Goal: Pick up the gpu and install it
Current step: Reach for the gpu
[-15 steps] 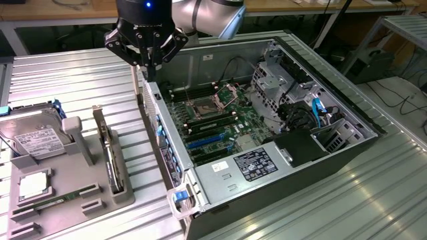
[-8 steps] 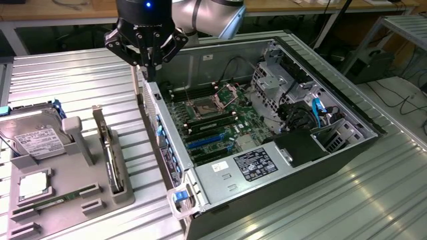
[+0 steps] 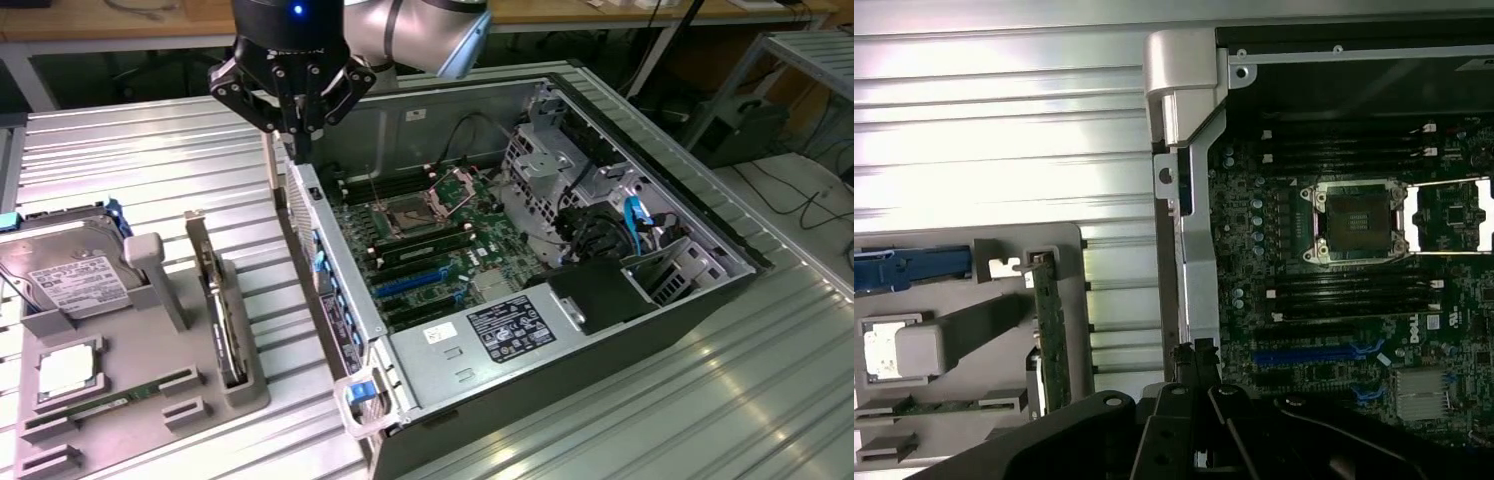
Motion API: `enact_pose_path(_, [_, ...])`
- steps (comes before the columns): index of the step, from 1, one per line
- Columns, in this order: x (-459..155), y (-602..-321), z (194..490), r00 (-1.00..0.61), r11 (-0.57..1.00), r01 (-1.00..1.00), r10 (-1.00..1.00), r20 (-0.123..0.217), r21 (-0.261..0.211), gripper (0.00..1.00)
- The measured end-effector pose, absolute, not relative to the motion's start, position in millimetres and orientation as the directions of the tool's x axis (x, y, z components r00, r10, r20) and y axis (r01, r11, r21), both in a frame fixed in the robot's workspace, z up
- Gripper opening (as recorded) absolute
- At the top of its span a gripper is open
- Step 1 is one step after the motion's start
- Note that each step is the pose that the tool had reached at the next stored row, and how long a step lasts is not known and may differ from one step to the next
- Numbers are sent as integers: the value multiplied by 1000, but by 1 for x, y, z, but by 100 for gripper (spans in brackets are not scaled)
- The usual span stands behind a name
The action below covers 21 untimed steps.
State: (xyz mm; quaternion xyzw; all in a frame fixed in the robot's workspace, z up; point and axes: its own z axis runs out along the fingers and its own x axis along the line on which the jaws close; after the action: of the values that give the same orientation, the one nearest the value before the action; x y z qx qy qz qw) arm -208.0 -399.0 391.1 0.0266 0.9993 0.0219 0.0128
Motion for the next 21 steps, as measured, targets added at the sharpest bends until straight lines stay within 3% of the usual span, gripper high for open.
enact_pose_path(21, [-215, -399, 391, -998, 998, 53, 54, -24, 44, 11])
